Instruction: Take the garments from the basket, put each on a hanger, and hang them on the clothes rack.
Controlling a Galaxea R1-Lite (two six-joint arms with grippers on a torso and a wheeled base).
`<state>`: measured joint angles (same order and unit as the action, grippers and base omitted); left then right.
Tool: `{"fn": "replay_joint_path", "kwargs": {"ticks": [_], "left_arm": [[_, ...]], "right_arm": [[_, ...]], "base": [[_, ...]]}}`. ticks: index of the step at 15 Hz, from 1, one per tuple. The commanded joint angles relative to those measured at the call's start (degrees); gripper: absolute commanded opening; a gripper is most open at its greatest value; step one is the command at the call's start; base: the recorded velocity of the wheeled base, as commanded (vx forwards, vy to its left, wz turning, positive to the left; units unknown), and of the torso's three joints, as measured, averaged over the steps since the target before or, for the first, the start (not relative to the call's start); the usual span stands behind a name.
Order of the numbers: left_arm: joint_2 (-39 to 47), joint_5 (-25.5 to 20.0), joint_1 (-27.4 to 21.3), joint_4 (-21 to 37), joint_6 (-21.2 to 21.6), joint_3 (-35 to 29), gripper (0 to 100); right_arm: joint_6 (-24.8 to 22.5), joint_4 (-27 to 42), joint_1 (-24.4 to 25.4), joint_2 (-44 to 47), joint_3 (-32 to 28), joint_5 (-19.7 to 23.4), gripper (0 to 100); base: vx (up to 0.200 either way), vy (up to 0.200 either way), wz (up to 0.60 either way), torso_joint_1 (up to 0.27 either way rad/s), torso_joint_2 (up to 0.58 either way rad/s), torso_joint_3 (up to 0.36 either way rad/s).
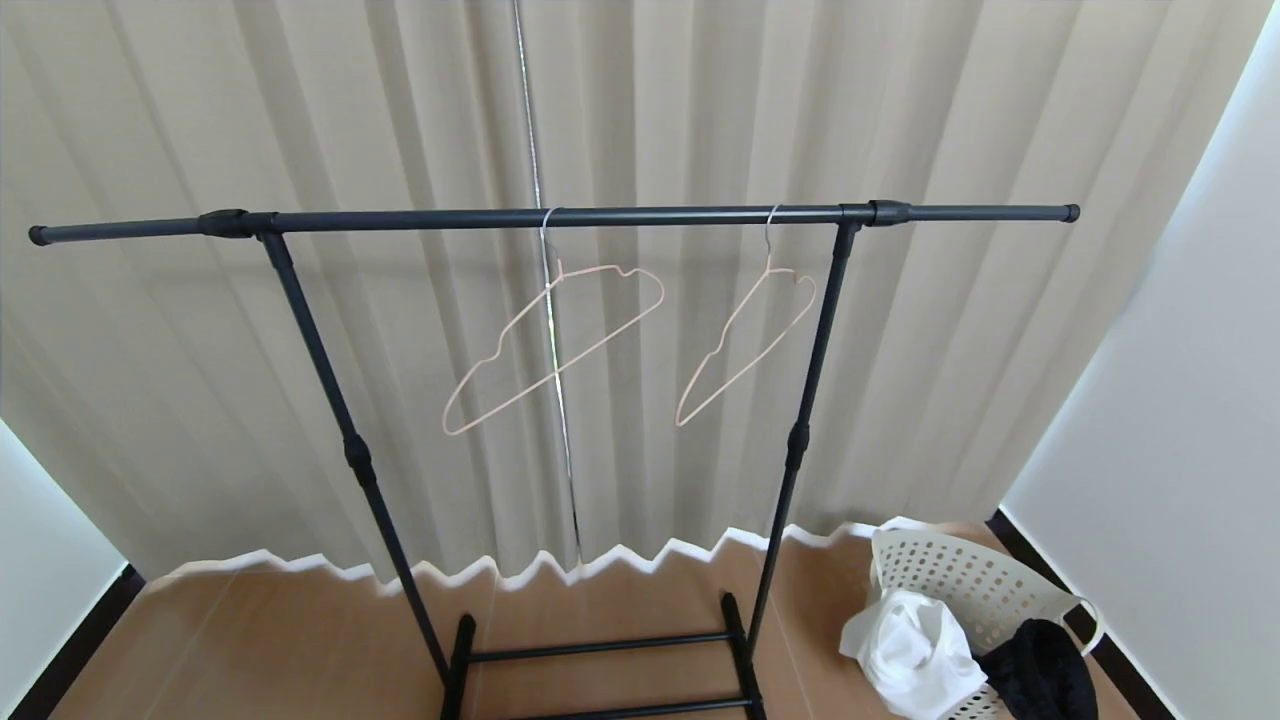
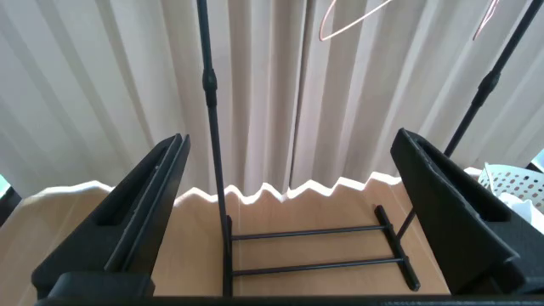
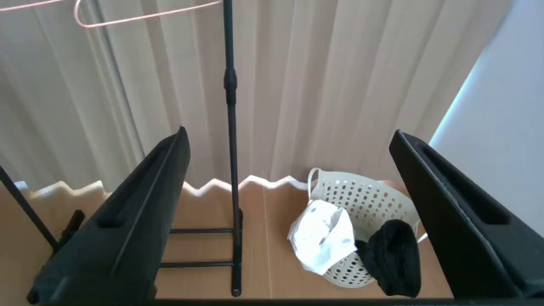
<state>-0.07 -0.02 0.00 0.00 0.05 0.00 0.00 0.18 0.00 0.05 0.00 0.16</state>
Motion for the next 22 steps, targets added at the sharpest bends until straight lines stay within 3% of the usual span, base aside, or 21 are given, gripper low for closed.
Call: {"fn": "replay_joint_path", "kwargs": {"ticks": [1,22], "left_arm": [[0.07,-0.06,0.0,0.0,0.04,0.0,100],[0.07,0.02,0.0,0.0,-0.22,-0.09,100]], "right_arm": [[0.0,-0.01,0.0,0.04,0.0,0.02,100],[0.09,-0.09,0.0,0.04,0.0,0.02,100]], "base": [[0.0,0.0,0.0,-0.144,0.35,0.188],[0.0,0.0,0.0,-0.177,0.49,0.304]]}}
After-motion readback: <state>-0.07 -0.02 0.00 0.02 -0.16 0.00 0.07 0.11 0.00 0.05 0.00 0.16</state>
